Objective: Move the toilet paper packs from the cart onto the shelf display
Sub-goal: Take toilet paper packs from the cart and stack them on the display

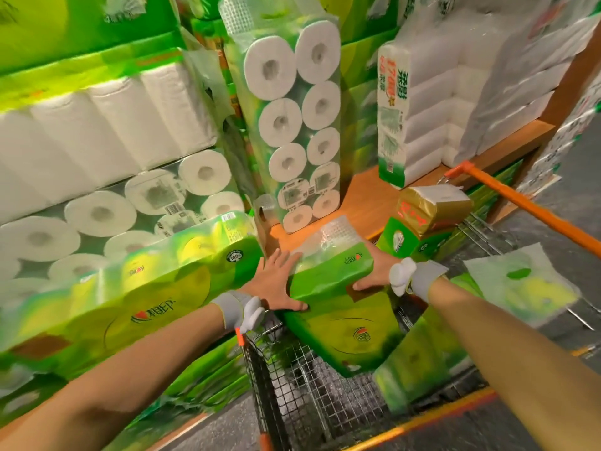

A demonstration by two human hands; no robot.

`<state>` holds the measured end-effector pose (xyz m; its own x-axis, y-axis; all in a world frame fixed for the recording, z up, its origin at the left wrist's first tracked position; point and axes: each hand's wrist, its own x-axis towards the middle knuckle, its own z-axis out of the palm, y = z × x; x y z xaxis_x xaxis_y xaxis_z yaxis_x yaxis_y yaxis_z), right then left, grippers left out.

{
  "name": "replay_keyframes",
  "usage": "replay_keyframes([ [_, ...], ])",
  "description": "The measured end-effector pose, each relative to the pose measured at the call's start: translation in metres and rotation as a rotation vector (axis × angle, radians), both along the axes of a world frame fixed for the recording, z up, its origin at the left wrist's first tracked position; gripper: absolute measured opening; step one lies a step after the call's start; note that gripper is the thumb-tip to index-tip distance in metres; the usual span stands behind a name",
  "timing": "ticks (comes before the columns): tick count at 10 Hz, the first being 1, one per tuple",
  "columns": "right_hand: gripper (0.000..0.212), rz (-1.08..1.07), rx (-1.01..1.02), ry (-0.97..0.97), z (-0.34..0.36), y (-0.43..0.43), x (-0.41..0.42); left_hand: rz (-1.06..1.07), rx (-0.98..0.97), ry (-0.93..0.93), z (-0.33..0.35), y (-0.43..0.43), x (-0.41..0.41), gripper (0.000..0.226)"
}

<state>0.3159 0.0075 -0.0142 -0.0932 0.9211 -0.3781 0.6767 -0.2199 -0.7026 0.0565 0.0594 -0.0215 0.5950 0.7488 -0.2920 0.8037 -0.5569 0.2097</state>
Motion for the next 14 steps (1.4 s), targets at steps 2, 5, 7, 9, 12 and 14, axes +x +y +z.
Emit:
replay_keyframes([
  [2,0.116,0.078,-0.021,0.034,-0.005,0.005,-0.004,-0.094,0.002,-0.033,0.026,0.01,0.064,0.129],
  [5,0.102,0.123,-0.037,-0.105,-0.041,-0.013,-0.015,-0.185,-0.145,0.3,0.037,0.031,0.085,0.121],
  [7,0.123,0.294,-0.129,-0.226,-0.07,-0.002,-0.029,-0.231,0.008,0.468,0.044,0.021,0.055,0.106],
  [9,0.145,0.358,-0.138,-0.182,-0.107,0.016,-0.035,-0.264,0.027,0.58,0.051,0.018,0.04,0.111],
  [12,0.146,0.405,-0.05,-0.187,-0.101,0.015,-0.067,-0.273,-0.008,0.771,0.039,0.014,0.017,0.112],
  [14,0.138,0.453,0.016,-0.23,-0.114,0.015,-0.091,-0.28,0.019,0.92,0.032,0.006,0.009,0.107],
])
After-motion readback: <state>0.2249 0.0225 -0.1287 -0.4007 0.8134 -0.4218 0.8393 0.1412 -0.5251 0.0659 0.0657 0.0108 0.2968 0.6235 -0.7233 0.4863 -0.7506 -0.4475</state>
